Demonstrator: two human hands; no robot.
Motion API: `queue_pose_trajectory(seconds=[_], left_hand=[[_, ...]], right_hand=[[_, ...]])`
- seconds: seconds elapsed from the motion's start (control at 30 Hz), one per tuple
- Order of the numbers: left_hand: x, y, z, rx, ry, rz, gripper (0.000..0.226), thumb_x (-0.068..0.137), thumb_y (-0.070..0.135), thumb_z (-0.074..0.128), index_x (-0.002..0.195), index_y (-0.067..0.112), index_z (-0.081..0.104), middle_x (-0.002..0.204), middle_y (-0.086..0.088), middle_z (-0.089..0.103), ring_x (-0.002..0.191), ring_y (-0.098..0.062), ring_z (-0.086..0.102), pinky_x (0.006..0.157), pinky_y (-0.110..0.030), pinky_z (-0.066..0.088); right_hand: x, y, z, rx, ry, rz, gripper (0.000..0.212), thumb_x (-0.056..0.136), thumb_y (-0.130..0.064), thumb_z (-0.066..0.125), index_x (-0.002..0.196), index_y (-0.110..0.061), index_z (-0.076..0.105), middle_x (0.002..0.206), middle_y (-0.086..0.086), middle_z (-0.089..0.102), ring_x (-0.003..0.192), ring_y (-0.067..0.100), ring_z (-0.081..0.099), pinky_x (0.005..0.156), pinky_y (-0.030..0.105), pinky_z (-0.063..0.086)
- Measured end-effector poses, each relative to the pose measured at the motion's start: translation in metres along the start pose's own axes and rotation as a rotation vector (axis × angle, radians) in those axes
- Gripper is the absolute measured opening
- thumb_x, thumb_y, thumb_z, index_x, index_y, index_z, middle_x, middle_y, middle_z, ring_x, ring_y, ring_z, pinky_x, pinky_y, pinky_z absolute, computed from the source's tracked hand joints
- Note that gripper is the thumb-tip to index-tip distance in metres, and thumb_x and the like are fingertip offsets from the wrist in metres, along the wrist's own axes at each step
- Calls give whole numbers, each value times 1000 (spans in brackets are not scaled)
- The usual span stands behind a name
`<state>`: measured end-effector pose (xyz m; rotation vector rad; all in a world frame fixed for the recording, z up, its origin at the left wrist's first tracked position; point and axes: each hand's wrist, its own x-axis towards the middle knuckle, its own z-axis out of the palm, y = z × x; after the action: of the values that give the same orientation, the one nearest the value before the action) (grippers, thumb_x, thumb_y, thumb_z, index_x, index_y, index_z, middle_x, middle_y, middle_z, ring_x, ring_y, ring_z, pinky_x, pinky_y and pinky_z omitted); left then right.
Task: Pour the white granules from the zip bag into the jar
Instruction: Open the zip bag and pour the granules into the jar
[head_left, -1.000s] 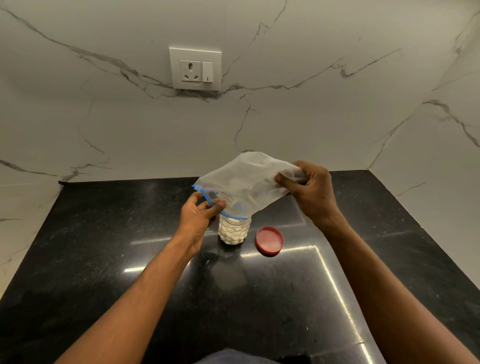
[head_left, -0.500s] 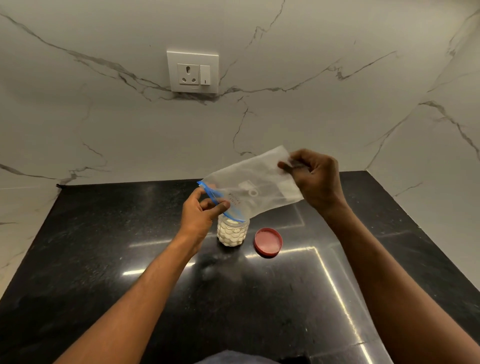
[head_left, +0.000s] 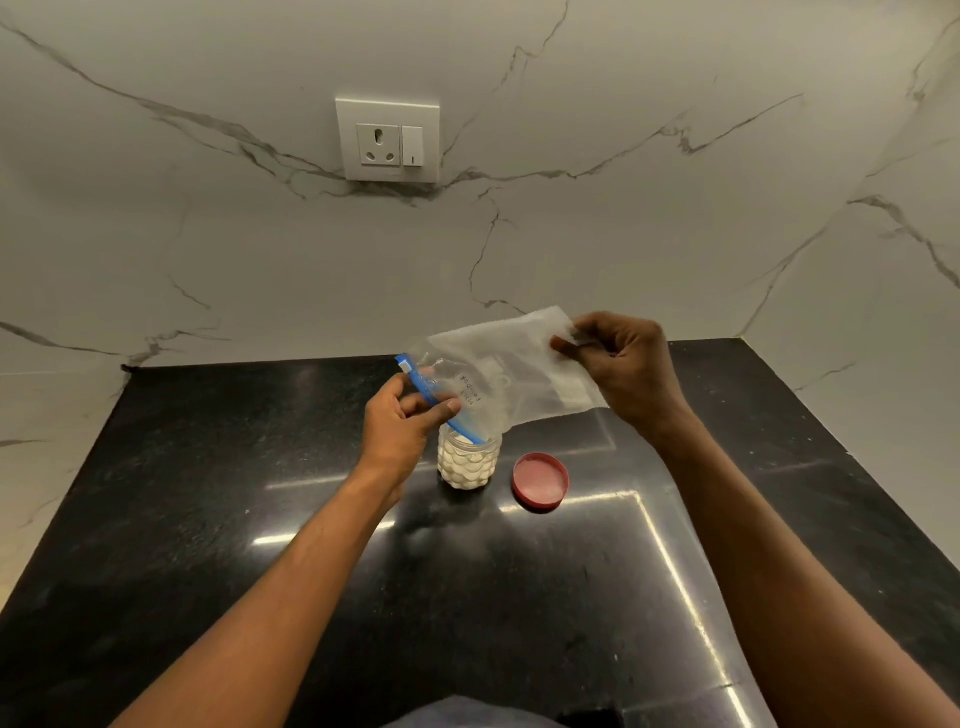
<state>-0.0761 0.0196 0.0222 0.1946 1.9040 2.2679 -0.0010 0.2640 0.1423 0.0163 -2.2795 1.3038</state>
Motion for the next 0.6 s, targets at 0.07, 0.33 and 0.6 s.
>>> queue_pose_trajectory(seconds=[0.07, 0.33, 0.6], left_hand=[[0, 1, 1, -10, 2, 4, 41, 88, 4, 81, 123, 19, 66, 106, 5, 83, 102, -10, 79, 80, -18, 62], [1, 2, 2, -31, 27, -1, 35, 88, 3, 81, 117, 18, 69, 104, 3, 83, 101, -11, 79, 79, -17, 62], [2, 0, 1, -44, 41, -3, 31, 85, 3, 84, 109, 21, 75, 103, 2, 84, 101, -11, 79, 83, -18, 62]], right_hand=[[0, 0, 1, 53, 90, 16, 10, 89, -8, 80, 97, -3, 78, 93, 14, 79, 89, 32, 77, 84, 47, 65], [1, 0, 4, 115, 145, 16, 9, 89, -8, 81, 97, -7, 77, 87, 0, 77, 81, 11, 76, 80, 32, 64], [-4, 1, -4, 208, 98, 75, 10, 89, -4, 79, 99, -7, 78, 93, 5, 81, 91, 24, 79, 86, 39, 65]])
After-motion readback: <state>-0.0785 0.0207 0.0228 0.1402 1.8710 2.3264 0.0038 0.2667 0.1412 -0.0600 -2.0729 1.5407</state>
